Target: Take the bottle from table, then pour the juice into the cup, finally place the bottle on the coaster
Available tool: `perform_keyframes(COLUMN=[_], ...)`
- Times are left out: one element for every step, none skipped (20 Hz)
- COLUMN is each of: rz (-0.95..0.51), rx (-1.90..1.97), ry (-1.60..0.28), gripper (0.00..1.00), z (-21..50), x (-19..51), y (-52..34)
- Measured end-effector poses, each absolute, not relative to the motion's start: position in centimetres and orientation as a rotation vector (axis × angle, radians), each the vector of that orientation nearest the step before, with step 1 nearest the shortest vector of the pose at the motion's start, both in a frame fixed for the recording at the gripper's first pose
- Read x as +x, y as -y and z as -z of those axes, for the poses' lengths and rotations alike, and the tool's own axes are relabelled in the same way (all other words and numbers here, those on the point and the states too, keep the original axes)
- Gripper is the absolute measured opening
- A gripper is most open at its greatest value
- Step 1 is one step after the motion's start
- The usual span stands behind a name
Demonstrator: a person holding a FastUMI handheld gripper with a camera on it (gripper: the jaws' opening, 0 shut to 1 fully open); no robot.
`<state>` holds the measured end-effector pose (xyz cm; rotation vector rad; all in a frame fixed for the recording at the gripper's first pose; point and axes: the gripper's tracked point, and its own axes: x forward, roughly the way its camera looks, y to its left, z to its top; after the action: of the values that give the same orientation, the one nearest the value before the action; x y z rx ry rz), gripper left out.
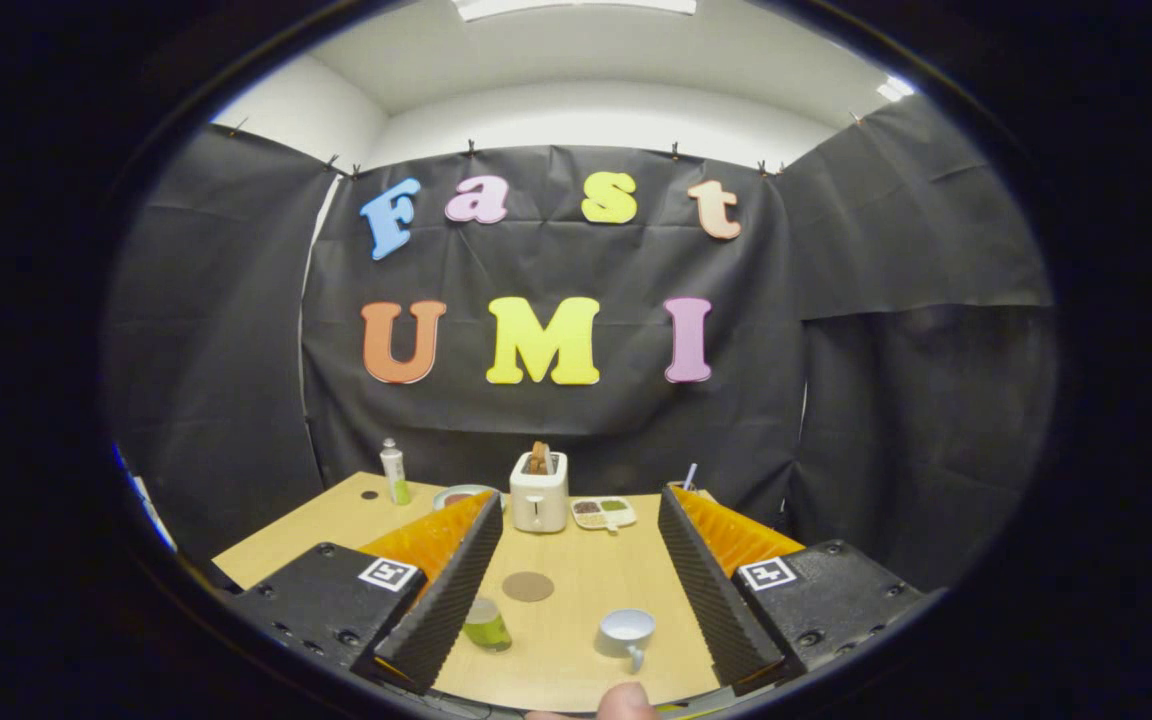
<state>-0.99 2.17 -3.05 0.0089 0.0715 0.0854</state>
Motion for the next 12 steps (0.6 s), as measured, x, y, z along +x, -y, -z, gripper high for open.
perform_keyframes(rz=[-0.096, -0.104, -0.109, -0.112, -0.116, -0.12, -0.124, -0.132, -0.139, -0.142, -0.144, -0.144], rx=[0.012, 0.014, 0.012, 0.01, 0.011, 0.013, 0.014, 0.015, 0.014, 0.012, 0.005, 0.001], ry=[-0.072, -0.075, -0.076, -0.077, -0.078, -0.082, -0.089, -0.09, -0.09, -0.099, -0.118, -0.128], gripper=[1.0, 1.0, 1.0, 1.0, 1.0, 1.0, 1.0, 1.0, 1.0, 1.0, 1.0, 1.0], z=[3.0, 3.1, 3.2, 3.3, 3.4, 3.7, 4.1, 4.7, 5.2, 6.1, 7.3, 8.4], x=[-1.1, -1.1, -1.1, -1.3, -1.3, -1.2, -1.3, -1.3, -1.3, -1.2, -1.3, -1.4], y=[-2.5, -2.9, -3.0, -3.1, -3.2, -3.4, -3.6, -3.8, -4.1, -4.3, -4.4, -4.6])
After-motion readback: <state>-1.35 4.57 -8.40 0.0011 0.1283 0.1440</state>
